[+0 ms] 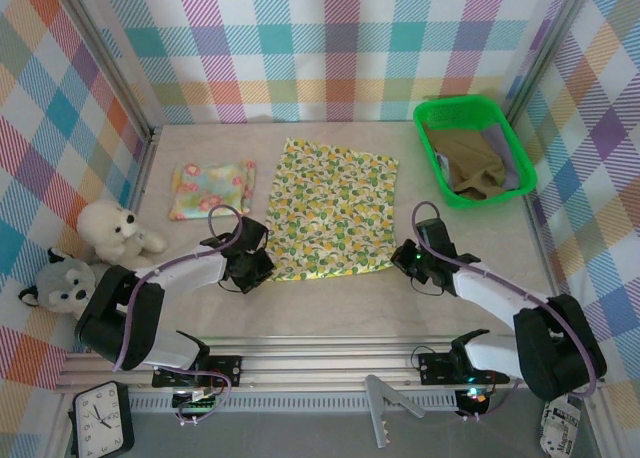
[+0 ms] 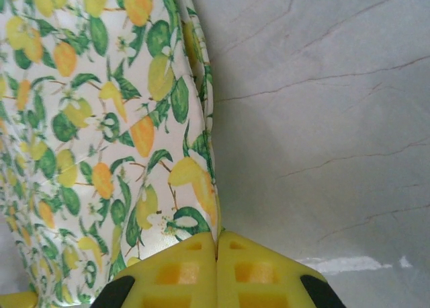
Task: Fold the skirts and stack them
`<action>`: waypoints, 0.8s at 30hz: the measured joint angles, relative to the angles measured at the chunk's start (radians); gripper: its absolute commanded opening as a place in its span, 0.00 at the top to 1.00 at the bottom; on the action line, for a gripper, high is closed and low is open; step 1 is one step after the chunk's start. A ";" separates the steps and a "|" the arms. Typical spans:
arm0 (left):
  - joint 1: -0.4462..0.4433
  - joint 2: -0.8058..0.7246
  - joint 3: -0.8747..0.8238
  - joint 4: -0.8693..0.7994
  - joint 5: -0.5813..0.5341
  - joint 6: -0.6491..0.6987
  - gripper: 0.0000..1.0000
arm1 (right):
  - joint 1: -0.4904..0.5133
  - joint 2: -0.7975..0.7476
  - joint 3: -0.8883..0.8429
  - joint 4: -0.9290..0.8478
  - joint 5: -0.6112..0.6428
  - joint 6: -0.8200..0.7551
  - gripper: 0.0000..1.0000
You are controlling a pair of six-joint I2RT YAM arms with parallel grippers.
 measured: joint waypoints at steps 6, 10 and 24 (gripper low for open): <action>0.001 -0.116 -0.003 -0.061 -0.003 -0.013 1.00 | 0.000 -0.098 -0.016 -0.058 -0.028 0.020 1.00; 0.001 -0.267 0.017 -0.166 -0.026 -0.026 1.00 | 0.000 -0.201 -0.017 -0.109 -0.037 0.063 1.00; 0.032 -0.062 0.658 -0.244 -0.233 0.201 1.00 | -0.002 -0.098 0.211 0.021 0.202 0.195 1.00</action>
